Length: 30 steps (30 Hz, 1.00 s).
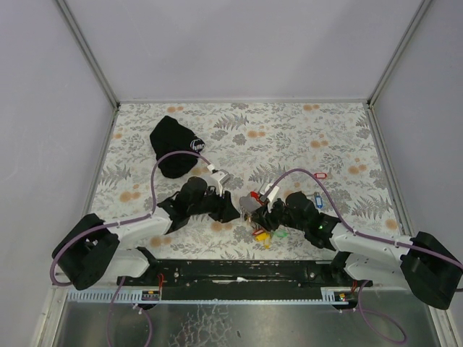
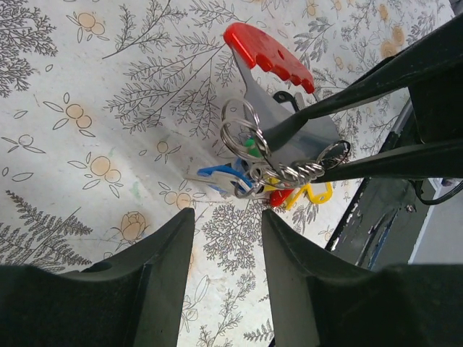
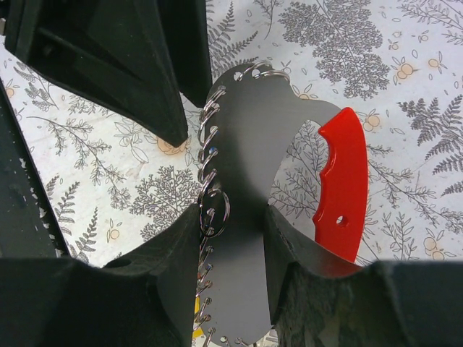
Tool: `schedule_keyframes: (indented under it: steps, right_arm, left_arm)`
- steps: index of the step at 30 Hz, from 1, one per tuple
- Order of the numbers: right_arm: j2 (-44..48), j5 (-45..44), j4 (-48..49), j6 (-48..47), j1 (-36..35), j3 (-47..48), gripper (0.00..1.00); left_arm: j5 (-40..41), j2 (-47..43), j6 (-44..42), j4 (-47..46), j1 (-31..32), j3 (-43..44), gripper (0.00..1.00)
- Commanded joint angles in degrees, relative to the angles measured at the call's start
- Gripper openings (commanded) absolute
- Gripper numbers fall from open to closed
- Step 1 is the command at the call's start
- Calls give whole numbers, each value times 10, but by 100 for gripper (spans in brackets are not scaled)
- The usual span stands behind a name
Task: Put the keys on the keyring
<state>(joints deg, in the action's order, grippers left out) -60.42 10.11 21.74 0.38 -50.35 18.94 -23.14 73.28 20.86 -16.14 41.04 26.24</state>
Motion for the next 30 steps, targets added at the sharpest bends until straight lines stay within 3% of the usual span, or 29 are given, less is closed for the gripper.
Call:
schedule_keyframes:
  steps: [1,6,11,15,21,30]
  right_arm:
    - [17,-21,51,-7,2,6,12]
    - [15,-11,50,-15,2,6,12]
    - [14,-4,53,-20,1,5,12]
    - [8,7,51,-22,2,7,12]
    - [-9,22,48,-32,2,14,12]
    - [-18,21,44,-36,1,20,12]
  left_arm:
    - [14,-33,-5,-12,4,-4,41]
    - [73,-116,17,-27,-2,-42,43]
    - [77,-147,86,-64,-15,-59,49]
    - [43,-123,141,-121,-17,-62,54]
    - [6,-69,208,-151,-45,-37,54]
    - [-54,40,300,-228,-47,-24,45]
